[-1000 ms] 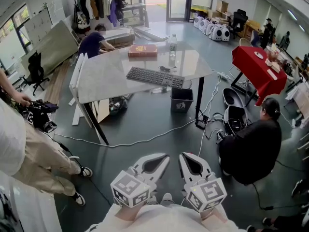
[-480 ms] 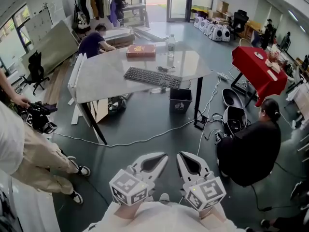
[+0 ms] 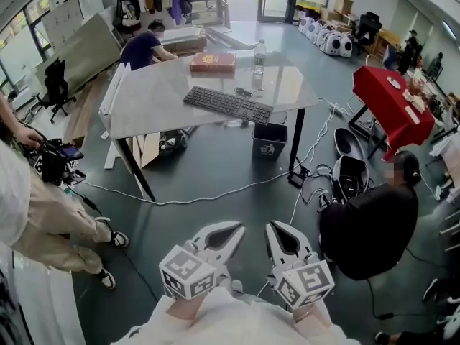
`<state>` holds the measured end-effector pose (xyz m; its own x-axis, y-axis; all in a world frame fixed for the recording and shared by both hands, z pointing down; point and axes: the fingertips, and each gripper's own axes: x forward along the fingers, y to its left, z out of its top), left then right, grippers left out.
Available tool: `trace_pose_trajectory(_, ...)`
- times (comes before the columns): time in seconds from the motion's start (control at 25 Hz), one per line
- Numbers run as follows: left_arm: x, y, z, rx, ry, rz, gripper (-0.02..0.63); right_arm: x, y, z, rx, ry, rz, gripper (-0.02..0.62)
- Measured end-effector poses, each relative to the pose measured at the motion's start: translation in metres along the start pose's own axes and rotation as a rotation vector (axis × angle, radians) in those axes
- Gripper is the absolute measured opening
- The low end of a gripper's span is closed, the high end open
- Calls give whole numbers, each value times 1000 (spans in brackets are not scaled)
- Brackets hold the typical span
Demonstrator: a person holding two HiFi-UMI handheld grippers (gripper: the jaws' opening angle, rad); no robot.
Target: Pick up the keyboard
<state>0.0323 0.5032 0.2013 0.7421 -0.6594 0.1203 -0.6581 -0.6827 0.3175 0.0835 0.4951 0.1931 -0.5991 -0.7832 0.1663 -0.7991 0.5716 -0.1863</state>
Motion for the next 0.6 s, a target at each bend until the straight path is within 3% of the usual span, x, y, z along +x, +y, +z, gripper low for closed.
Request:
trace_pose_trajectory(0.32, 44, 53, 20, -20, 1, -2, 17, 59, -38, 21, 2, -10, -8, 32)
trace_pose_trajectory(0.6, 93, 138, 63, -28, -15, -42, 17, 151, -76, 43, 16, -8, -46, 32)
